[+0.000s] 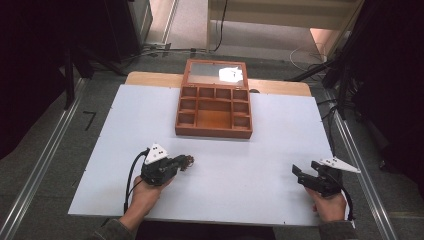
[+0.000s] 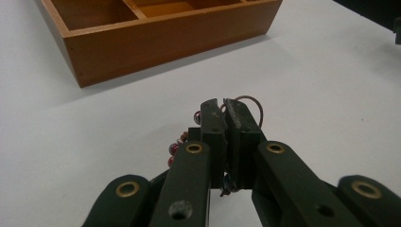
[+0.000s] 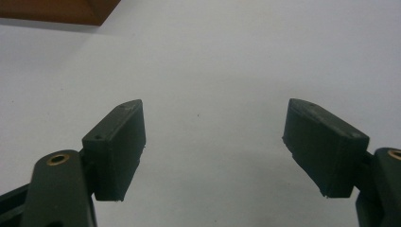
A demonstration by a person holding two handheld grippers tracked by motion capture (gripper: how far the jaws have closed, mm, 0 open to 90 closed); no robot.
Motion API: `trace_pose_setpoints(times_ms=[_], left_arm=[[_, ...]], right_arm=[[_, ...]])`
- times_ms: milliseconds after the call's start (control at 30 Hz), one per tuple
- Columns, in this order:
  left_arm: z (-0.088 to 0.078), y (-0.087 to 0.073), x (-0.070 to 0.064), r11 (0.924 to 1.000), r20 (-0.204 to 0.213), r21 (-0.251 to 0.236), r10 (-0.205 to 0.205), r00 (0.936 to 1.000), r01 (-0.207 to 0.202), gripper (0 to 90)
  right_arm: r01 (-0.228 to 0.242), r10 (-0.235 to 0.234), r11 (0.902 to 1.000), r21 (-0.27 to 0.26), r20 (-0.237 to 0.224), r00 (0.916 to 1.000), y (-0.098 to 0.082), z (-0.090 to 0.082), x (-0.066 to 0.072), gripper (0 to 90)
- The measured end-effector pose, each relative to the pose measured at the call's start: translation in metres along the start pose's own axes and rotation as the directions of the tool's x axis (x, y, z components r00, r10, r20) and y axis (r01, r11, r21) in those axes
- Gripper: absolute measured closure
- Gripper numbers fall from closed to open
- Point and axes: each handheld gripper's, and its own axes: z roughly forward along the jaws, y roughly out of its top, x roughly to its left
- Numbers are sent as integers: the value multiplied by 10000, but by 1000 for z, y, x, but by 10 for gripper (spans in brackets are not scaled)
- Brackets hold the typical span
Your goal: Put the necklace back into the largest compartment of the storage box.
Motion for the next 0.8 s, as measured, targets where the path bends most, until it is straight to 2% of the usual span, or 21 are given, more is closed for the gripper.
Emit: trace_pose_setpoints(times_ms=[400,800], left_arm=[[0,9,3,9998,-46,-198,-65,10000,64,873],[7,17,0,9996,46,-267,-23,10000,25,873]], right_arm=[[16,-16,10000,-22,-11,10000,0,0,-1,199],[101,-99,9999,-135,122,9999,2,-2,1,176]])
